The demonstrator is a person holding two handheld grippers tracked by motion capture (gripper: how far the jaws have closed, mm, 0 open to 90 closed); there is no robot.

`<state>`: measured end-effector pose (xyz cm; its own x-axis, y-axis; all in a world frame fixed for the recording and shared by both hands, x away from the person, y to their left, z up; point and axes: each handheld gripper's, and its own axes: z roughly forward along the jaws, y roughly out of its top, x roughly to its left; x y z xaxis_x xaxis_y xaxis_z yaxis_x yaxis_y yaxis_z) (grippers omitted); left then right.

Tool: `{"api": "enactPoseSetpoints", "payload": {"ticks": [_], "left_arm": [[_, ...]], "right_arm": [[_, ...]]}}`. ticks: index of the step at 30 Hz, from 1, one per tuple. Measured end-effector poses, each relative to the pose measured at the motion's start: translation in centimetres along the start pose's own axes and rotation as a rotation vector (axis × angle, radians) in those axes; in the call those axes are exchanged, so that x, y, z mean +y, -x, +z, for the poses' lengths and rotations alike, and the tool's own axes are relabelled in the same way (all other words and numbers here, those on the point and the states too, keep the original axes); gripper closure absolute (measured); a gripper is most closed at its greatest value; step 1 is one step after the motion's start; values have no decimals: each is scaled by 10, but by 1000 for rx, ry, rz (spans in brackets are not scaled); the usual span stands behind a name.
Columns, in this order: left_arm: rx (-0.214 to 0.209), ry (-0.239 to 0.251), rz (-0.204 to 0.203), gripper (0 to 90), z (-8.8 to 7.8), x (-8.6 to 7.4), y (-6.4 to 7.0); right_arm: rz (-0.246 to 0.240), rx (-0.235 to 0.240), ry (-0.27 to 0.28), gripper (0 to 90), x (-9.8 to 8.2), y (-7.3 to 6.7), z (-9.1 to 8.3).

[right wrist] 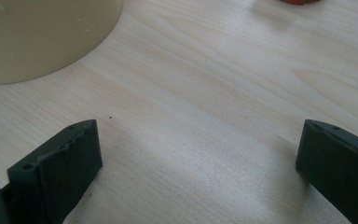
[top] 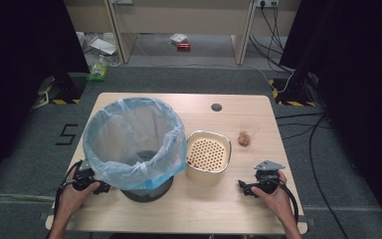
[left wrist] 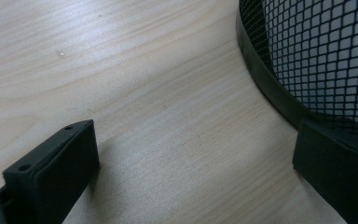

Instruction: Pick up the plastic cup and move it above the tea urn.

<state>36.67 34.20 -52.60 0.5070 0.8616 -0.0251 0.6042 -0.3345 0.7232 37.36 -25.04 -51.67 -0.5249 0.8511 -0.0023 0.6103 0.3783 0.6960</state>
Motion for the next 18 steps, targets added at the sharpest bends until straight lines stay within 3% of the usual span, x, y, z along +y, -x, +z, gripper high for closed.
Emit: {"api": "enactPoseSetpoints", "payload": {"ticks": [9,11,12,14,15,16,18], "left_arm": [[0,0,0,0,0,0,0],[0,0,0,0,0,0,0],[0,0,0,0,0,0,0],[0,0,0,0,0,0,0],[0,0,0,0,0,0,0],[0,0,0,0,0,0,0],[0,0,0,0,0,0,0]], "right_arm": [[-2,-2,0,13,0,0,0],[-10,4,7,117,0,1,-2],[-24,15,22,240,1,2,-3],[-33,18,32,292,1,3,-6],[-30,9,43,203,2,4,-7],[2,-36,52,185,2,7,-10],[6,-34,75,222,2,11,-14]]}}
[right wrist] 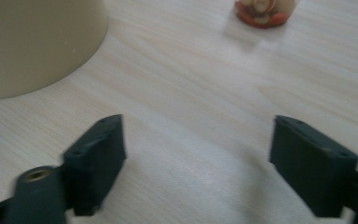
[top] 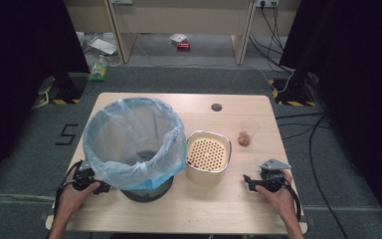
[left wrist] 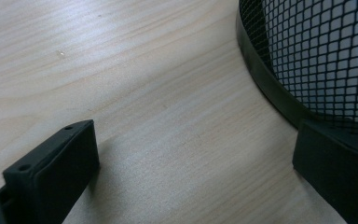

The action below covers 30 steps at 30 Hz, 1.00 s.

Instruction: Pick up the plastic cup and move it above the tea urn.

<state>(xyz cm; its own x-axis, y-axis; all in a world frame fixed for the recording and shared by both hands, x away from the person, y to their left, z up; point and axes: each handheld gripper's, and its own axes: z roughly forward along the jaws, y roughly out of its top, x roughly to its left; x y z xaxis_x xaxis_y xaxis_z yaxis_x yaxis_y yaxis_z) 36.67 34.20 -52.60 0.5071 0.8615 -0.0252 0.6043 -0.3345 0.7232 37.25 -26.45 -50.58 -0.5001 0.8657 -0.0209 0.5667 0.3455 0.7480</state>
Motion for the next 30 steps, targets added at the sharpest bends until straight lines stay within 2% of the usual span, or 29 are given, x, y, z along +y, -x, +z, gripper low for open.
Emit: {"api": "enactPoseSetpoints", "payload": {"ticks": [2,6,7,8,12,15,17,18,22,23,24,27,30], "left_arm": [[0,0,0,0,0,0,0],[0,0,0,0,0,0,0],[0,0,0,0,0,0,0],[0,0,0,0,0,0,0],[0,0,0,0,0,0,0],[0,0,0,0,0,0,0],[0,0,0,0,0,0,0],[0,0,0,0,0,0,0],[0,0,0,0,0,0,0],[0,0,0,0,0,0,0],[0,0,0,0,0,0,0],[0,-1,0,0,0,0,0],[0,-1,0,0,0,0,0]], "right_arm": [[19,-18,15,202,2,4,-4],[50,-57,77,232,16,17,-17],[50,-57,77,232,16,17,-17],[70,-70,112,261,26,23,-22],[109,-79,133,331,45,34,-24],[126,-86,138,365,55,39,-24],[126,-83,135,428,68,44,-23],[126,-83,135,428,68,44,-23],[115,-99,125,456,92,51,-16],[115,-99,125,456,92,51,-16],[110,-96,121,497,103,55,-11],[112,-100,121,520,111,58,-6],[127,-110,99,560,123,64,3]]}}
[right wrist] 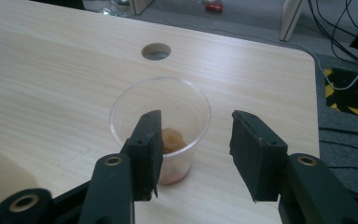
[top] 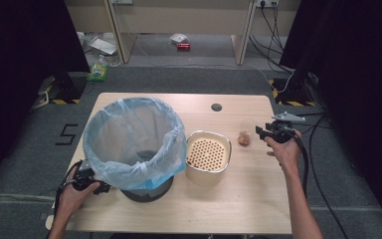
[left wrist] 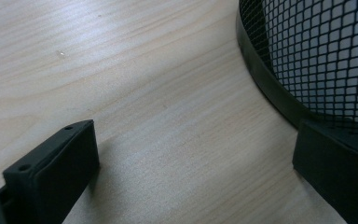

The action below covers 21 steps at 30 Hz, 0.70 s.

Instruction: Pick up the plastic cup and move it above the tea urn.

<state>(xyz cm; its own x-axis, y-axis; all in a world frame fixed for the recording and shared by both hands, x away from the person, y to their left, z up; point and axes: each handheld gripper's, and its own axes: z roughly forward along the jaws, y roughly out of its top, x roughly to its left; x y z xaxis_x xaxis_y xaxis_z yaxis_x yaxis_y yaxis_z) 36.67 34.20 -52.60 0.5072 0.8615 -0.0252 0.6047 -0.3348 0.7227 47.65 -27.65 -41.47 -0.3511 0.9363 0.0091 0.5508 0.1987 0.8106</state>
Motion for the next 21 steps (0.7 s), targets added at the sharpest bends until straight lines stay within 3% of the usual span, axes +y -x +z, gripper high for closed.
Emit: {"api": "enactPoseSetpoints", "payload": {"ticks": [8,15,17,21], "left_arm": [[0,0,0,0,0,0,0],[0,0,0,0,0,0,0],[0,0,0,0,0,0,0],[0,0,0,0,0,0,0]], "right_arm": [[-15,-4,-66,644,13,2,22],[-6,-16,-123,671,10,7,38],[5,0,-131,682,8,7,41],[-24,13,-138,778,8,3,44]]}}
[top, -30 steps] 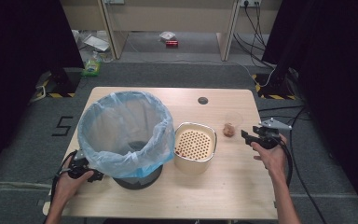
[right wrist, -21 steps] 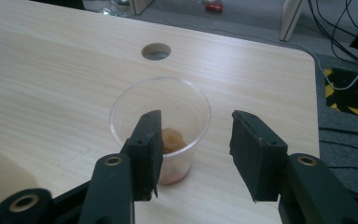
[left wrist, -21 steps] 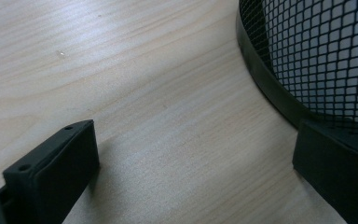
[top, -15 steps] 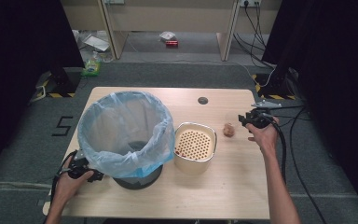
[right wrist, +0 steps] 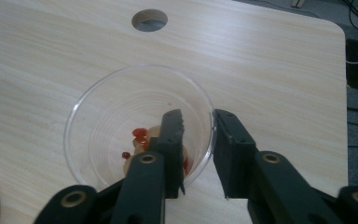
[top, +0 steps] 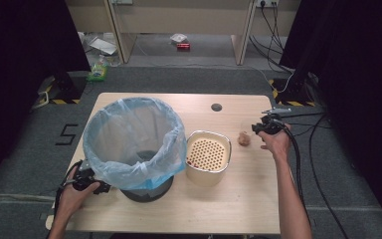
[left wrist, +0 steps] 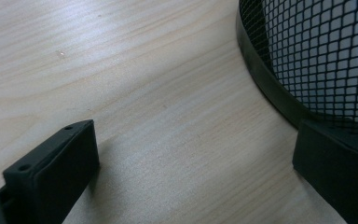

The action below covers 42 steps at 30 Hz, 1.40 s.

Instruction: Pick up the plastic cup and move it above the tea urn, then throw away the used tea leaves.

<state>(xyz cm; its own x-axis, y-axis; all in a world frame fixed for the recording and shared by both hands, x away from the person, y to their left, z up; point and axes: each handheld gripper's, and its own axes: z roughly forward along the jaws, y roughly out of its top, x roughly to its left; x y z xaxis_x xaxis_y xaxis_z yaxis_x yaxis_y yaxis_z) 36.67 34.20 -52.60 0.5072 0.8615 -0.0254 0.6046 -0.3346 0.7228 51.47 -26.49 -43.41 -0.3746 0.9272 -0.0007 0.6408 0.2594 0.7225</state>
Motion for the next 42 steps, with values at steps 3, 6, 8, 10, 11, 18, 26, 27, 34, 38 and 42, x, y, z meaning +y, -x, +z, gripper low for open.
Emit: {"api": "enactPoseSetpoints", "payload": {"ticks": [3,6,8,10,11,18,26,27,34,38,42], "left_arm": [[0,0,0,0,0,0,0],[0,0,0,0,0,0,0],[0,0,0,0,0,0,0],[0,0,0,0,0,0,0],[0,0,0,0,0,0,0],[0,0,0,0,0,0,0],[-1,-2,1,0,0,0,0],[-1,-1,1,0,0,0,0],[-1,-1,1,0,0,0,0],[-1,-1,1,0,0,0,0],[-1,-1,1,0,0,0,0]], "right_arm": [[-1,10,-1,808,0,-2,0],[-25,25,19,843,-1,-6,-2],[-37,27,31,848,0,-7,-4],[-66,29,73,864,1,-10,-13],[-80,23,79,865,2,-11,-17],[-122,34,135,867,9,-15,-39],[-188,46,214,867,24,-29,-69],[-214,47,234,866,28,-33,-76],[-285,50,298,867,36,-54,-92],[-323,64,339,867,42,-68,-98],[-368,69,378,867,45,-83,-104]]}}
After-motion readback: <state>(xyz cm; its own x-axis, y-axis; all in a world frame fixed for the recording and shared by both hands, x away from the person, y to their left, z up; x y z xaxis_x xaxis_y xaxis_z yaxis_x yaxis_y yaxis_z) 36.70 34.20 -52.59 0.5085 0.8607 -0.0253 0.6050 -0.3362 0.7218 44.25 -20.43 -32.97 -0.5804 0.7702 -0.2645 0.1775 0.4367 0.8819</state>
